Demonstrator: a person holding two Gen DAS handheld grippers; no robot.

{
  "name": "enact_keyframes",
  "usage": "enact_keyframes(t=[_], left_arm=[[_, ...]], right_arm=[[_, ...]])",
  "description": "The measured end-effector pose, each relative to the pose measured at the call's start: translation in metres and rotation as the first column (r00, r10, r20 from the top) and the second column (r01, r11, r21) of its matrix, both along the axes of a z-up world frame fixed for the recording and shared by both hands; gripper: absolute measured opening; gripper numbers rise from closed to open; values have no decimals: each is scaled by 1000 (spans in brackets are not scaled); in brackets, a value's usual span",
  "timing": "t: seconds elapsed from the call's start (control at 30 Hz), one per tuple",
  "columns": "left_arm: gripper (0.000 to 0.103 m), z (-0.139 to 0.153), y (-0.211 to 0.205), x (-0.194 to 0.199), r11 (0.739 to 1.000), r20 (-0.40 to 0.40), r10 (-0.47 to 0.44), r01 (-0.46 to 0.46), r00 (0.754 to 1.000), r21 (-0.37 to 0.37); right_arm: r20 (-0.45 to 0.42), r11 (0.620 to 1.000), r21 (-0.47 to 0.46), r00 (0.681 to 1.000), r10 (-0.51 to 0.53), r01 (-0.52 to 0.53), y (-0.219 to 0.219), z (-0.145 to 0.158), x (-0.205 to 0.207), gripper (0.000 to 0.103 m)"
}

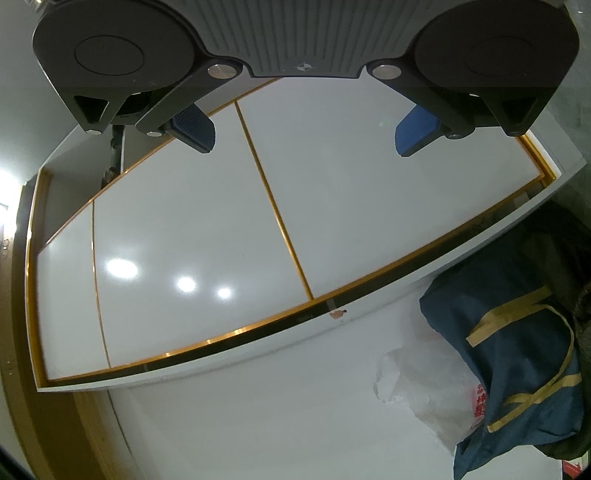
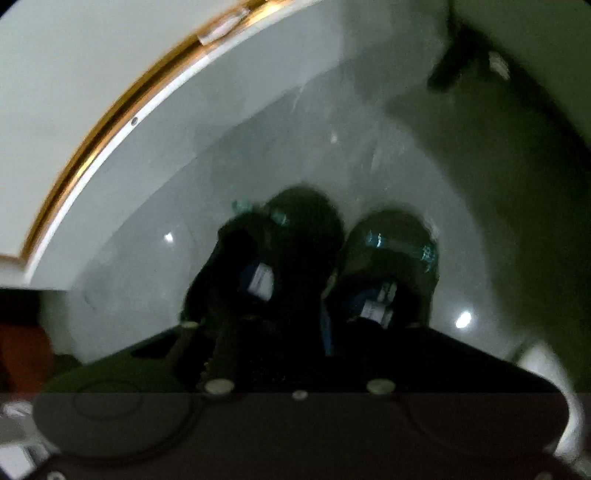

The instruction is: Organize scattered shoes

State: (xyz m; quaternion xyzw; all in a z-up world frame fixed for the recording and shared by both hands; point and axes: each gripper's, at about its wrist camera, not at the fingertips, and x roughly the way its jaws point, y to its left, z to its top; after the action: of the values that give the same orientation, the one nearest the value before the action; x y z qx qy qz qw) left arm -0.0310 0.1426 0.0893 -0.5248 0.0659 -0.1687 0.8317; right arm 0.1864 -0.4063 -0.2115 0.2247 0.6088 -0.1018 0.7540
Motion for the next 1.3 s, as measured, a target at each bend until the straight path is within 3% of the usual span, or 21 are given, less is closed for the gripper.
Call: enact_keyframes(t=[0.07, 0.13, 0.37, 0.47, 0.57, 0.6, 0.67, 0.7, 0.73, 0.87, 1.0, 1.2, 1.3], left_arm=[[103, 0, 0, 0, 1000, 0, 1, -1, 1000, 0], [103, 0, -1, 1, 1000, -1, -2, 2, 1000, 1], [103, 1, -1, 1, 1000, 2, -1, 1, 1000, -1], [103, 1, 0, 1, 1000, 4, 1, -1, 1000, -11], [103, 2, -1, 1, 1000, 5, -3, 3, 1000, -6], [103, 3, -2, 2, 1000, 6, -6, 6, 1000, 1], [103, 2, -3, 1, 1000, 6, -5, 5, 1000, 0], [103, 2, -2, 1, 1000, 6, -2, 2, 1000, -1], [103, 2, -2, 0, 1000, 7, 2, -2, 1000, -3], [103, 4, -6, 1, 1000, 3, 5, -5, 1000, 18], [103, 7, -15, 6, 997, -21, 2, 0, 1000, 80], [103, 8, -24, 9, 992, -31, -1, 5, 1000, 124], [103, 9, -26, 9, 992, -25, -3, 6, 1000, 127]], right_arm=[[-31, 1000, 1, 999, 22, -22, 5, -2, 7, 34], [-50, 999, -7, 998, 35, -35, 11, -6, 12, 49], [-103, 990, -131, 994, 32, -45, 35, -24, 24, 56], [-139, 987, -149, 990, 30, -51, 35, -36, 23, 65], [-157, 991, -133, 988, 11, -32, 31, -50, 24, 64], [-149, 992, -125, 989, 12, -31, 32, -57, 23, 56], [-113, 989, -149, 994, 8, -25, 39, -61, 23, 52], [-112, 984, -174, 993, 22, -42, 45, -58, 23, 42], [-113, 972, -214, 991, 71, -94, 56, -52, 26, 34], [-40, 935, -278, 976, 216, -218, 87, -23, 44, 29], [7, 894, -307, 939, 345, -326, 121, 6, 95, 26], [-102, 865, -332, 927, 362, -375, 146, -2, 141, 26], [-154, 845, -314, 901, 406, -434, 147, 2, 143, 25]])
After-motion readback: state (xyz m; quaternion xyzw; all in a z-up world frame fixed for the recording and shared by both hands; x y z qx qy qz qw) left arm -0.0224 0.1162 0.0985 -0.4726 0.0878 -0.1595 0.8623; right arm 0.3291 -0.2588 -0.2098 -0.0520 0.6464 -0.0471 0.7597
